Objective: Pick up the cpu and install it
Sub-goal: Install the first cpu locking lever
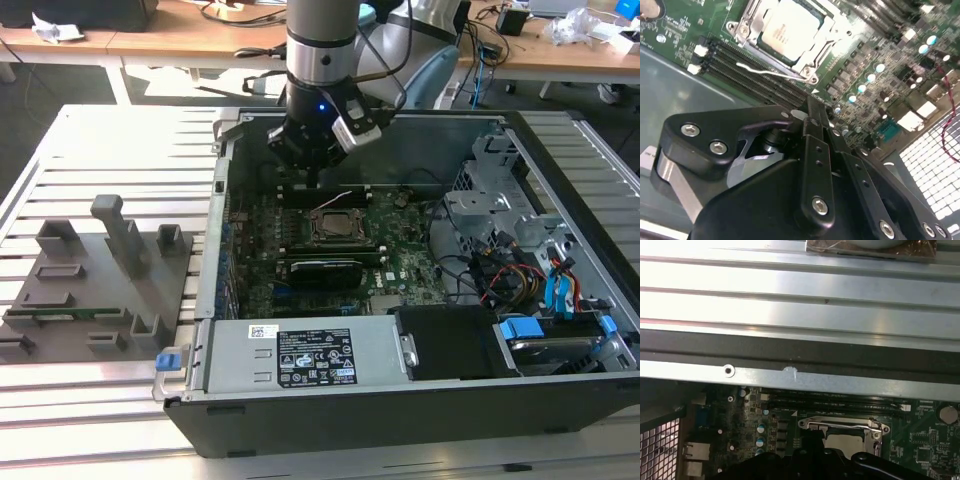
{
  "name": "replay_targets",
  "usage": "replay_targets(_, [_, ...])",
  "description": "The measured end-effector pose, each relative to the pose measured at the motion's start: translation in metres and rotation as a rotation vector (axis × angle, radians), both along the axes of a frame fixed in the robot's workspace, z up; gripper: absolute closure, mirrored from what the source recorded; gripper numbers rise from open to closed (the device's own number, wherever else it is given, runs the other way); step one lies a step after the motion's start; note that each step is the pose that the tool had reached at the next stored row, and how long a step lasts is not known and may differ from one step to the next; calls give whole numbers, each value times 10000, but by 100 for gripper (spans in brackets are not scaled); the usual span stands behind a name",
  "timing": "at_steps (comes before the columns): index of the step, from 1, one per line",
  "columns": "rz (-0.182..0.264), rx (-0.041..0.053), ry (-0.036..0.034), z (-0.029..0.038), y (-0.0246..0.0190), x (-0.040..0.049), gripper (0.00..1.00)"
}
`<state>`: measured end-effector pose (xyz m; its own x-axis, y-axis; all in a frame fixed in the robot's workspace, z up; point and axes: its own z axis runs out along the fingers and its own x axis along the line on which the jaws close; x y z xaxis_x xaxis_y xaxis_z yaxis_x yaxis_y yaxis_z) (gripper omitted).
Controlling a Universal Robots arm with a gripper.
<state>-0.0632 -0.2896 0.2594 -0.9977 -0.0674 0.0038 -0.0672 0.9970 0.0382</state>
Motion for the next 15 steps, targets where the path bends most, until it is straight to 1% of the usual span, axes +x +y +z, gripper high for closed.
replay_targets(6, [3,3,1,1,-8,0,89])
replay_targets(8, [0,20,1,-2,-40,2,89])
replay_targets(9, [0,46,4,-4,-68,8,89])
replay_targets(10, [1,87,6,-7,-84,14,89])
replay_targets(11, [1,148,9,-11,-95,20,89])
replay_targets(12, [0,263,13,-19,-111,31,89])
replay_targets(14, [0,338,24,-34,-124,51,89])
replay_targets(15, [1,359,34,-45,-126,67,89])
